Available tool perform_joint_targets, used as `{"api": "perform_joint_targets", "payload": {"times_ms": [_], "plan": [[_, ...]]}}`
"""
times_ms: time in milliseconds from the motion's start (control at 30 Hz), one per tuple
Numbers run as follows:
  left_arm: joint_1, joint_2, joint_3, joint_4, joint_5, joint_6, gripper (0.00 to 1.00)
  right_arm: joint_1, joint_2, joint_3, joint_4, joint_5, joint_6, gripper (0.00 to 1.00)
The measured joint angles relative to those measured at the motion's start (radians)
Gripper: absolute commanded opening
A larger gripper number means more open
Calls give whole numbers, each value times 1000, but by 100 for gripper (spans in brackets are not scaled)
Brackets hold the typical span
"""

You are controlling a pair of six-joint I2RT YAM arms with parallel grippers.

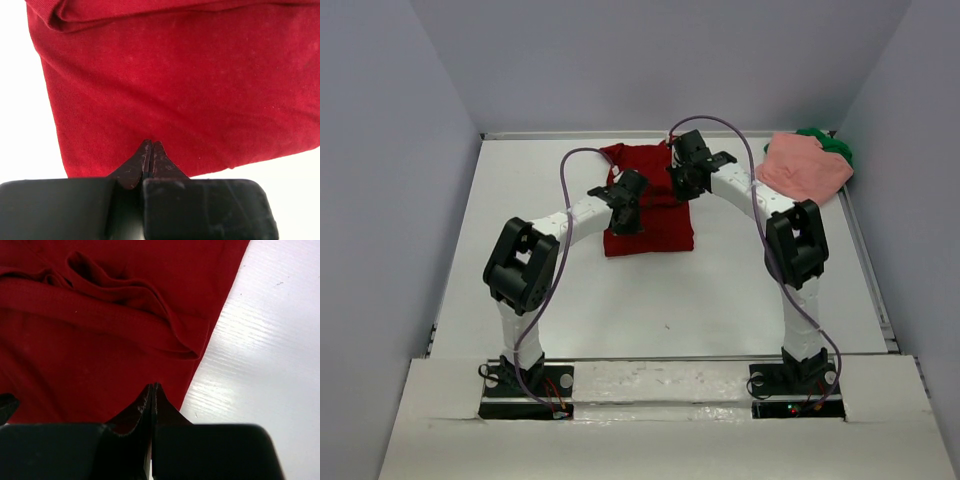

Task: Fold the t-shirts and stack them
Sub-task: Fold the tshirt

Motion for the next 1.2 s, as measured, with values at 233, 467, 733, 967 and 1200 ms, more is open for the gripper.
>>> {"api": "perform_joint_targets", "payload": {"times_ms": [233, 467, 733, 967, 1200], "plan": [[2, 0, -28, 19, 2, -18, 0, 2, 55, 30, 1, -44, 6, 0], [2, 0, -34, 29, 9, -24, 0, 11, 111, 41, -1, -70, 14, 0], [2, 8, -37, 43, 29, -26, 0, 22, 166, 101, -5, -77, 16, 0], [2, 14, -68, 59, 49, -32, 0, 22, 284, 251, -14, -66, -2, 0], [2, 15, -106, 88, 63, -39, 0, 22, 360, 376, -41, -50, -12, 0]]}}
